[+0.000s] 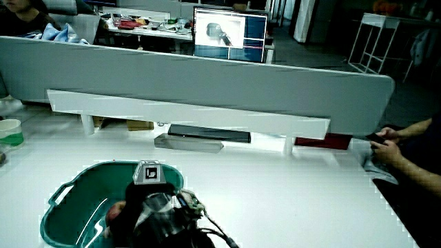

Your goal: Pick apple from plate

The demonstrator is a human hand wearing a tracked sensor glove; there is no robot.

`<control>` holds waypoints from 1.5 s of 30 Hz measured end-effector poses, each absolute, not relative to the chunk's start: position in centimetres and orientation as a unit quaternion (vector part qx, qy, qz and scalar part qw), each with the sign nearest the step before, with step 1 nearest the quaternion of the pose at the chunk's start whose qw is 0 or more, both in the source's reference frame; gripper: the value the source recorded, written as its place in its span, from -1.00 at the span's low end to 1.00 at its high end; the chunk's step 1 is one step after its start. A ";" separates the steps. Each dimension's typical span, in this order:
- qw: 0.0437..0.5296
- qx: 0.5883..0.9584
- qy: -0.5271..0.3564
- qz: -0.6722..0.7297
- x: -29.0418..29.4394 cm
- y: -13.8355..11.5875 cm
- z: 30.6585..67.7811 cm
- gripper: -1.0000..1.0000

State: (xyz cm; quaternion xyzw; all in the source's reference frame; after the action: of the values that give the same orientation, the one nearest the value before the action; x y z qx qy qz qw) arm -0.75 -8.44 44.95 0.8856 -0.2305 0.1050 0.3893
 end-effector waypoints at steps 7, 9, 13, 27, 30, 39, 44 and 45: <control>0.397 0.882 -0.234 0.103 -0.9 -8.3 45.0 0.49; 0.387 0.885 -0.237 0.105 -1.0 -8.3 45.0 0.54; 0.374 0.889 -0.244 0.102 -1.0 -8.1 44.9 0.66; 0.326 0.899 -0.270 0.110 -1.0 -7.7 44.1 1.00; 0.322 0.899 -0.275 0.115 -0.8 -7.8 43.2 1.00; 0.291 0.903 -0.291 0.120 0.3 -6.9 40.0 1.00; 0.284 0.897 -0.314 0.125 1.0 -6.1 38.5 1.00; 0.262 0.906 -0.305 0.130 1.2 -5.9 38.1 1.00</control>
State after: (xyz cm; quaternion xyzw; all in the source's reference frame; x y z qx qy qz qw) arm 1.23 -5.88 38.06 0.9062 -0.3053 0.1297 0.2622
